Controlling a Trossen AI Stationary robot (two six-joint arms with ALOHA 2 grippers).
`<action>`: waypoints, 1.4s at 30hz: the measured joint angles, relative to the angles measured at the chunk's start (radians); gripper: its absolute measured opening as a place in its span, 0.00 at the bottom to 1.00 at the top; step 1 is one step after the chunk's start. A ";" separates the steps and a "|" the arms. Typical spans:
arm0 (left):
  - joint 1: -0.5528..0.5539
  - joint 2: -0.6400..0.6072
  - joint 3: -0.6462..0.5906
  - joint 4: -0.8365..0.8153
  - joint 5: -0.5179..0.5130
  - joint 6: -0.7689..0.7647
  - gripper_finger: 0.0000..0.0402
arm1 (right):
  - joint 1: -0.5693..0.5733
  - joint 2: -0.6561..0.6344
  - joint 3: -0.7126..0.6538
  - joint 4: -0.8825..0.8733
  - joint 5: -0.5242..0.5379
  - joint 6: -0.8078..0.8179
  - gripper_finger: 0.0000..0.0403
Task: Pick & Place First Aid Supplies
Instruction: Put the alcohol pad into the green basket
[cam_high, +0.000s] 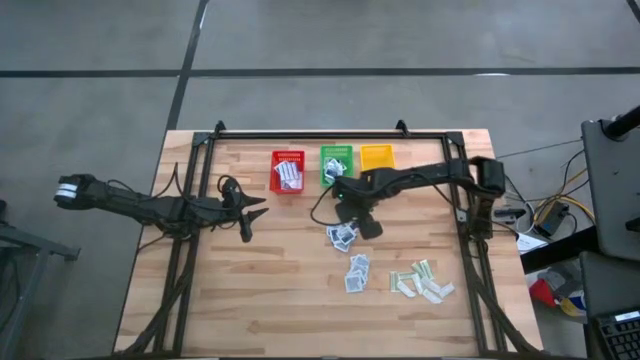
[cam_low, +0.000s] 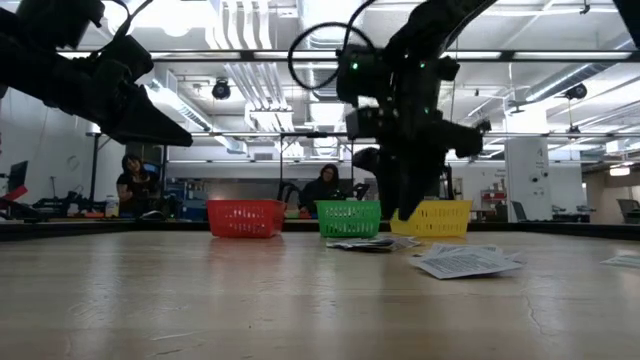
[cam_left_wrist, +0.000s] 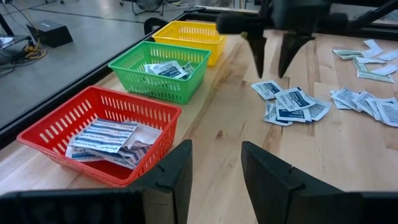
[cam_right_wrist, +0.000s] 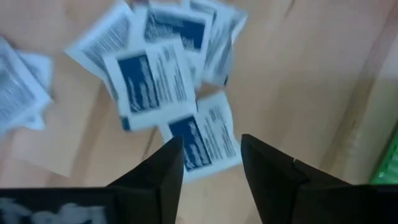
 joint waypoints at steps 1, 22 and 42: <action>0.000 0.000 0.000 0.000 0.000 0.000 0.33 | -0.005 0.011 0.004 -0.013 0.001 -0.010 0.40; 0.000 0.000 0.000 0.000 0.000 0.001 0.33 | -0.035 0.158 0.043 -0.026 -0.002 0.030 0.28; 0.000 0.000 0.000 0.000 0.000 0.005 0.33 | -0.041 0.072 0.023 -0.071 0.080 0.085 0.02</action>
